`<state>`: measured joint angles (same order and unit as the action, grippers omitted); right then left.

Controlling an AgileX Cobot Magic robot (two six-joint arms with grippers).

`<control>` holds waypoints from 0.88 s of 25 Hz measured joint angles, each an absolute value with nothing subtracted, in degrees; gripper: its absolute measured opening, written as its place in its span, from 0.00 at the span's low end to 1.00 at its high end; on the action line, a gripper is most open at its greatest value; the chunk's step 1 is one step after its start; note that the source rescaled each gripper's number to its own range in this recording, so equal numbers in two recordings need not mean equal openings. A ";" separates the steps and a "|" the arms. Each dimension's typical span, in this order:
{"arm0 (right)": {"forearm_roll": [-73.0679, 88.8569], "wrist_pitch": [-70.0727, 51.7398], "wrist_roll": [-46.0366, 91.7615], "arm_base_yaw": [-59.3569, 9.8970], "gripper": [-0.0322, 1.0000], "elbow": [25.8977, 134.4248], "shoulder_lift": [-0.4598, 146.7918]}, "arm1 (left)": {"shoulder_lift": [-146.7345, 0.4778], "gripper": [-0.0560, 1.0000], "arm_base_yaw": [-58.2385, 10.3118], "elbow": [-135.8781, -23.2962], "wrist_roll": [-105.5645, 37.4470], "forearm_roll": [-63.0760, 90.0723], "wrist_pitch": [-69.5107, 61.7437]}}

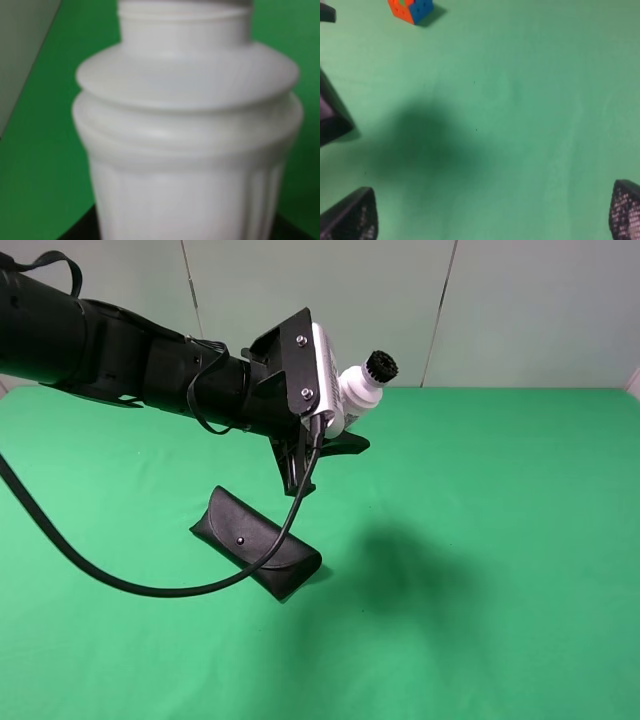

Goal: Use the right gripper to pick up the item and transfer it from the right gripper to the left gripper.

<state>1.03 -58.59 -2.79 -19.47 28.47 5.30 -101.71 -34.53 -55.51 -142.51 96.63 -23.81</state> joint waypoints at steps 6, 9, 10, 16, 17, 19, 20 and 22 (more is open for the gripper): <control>0.99 -58.46 -2.74 -18.84 1.00 27.94 3.30 | -101.71 0.07 -34.53 -55.51 -142.51 96.63 -23.81; 0.91 -58.30 -2.69 -15.63 1.00 27.94 0.41 | -101.71 0.07 -34.53 -55.51 -142.51 96.63 -23.81; 0.91 -58.24 -2.69 -14.48 1.00 27.94 -0.12 | -101.71 0.07 -34.53 -55.51 -142.51 96.63 -23.81; 0.84 -58.22 -2.69 -8.19 1.00 27.94 -0.27 | -101.71 0.07 -34.53 -55.51 -142.51 96.63 -23.76; 0.84 -58.22 -2.69 -7.05 1.00 27.94 -0.27 | -101.71 0.07 -34.53 -55.51 -142.51 96.63 -23.76; 0.90 -58.22 -2.69 -4.69 1.00 27.94 -0.27 | -101.71 0.07 -34.53 -55.51 -142.38 96.63 -23.72; 0.97 -58.22 -2.69 -3.45 1.00 27.94 -0.27 | -101.71 0.07 -34.53 -55.51 -142.38 96.63 -23.66; 1.18 -58.22 -2.69 -1.79 1.00 27.94 -0.27 | -101.71 0.07 -34.53 -55.51 -142.32 96.63 -23.66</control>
<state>1.18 -58.22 -2.69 -1.79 27.94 -0.27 -101.71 -34.53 -55.51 -142.32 96.63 -23.66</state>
